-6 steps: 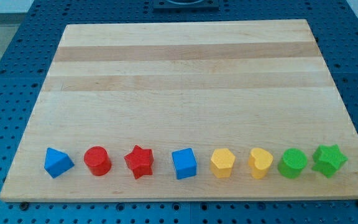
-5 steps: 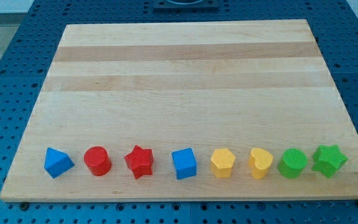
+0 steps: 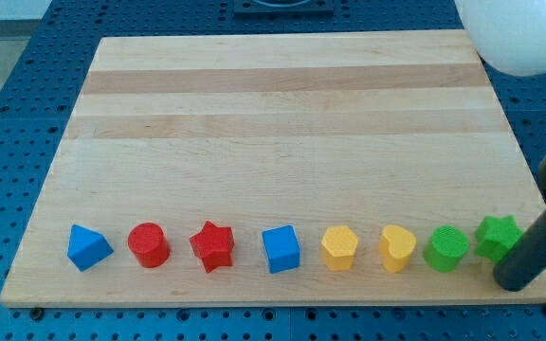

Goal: Push the green star towards top

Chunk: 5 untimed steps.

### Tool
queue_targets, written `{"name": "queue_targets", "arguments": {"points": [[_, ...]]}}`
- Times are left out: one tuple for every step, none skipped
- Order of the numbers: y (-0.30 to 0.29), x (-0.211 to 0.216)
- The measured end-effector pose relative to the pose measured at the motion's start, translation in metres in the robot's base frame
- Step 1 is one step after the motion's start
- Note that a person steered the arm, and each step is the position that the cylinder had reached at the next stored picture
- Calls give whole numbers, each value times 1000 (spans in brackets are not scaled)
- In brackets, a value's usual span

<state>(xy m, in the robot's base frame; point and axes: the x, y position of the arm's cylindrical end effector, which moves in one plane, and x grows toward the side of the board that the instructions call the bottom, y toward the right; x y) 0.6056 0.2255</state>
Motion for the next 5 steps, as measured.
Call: {"name": "queue_targets", "arguments": {"points": [[0,-15],[0,-34],[0,-50],[0,-65],[-7,-79]]}}
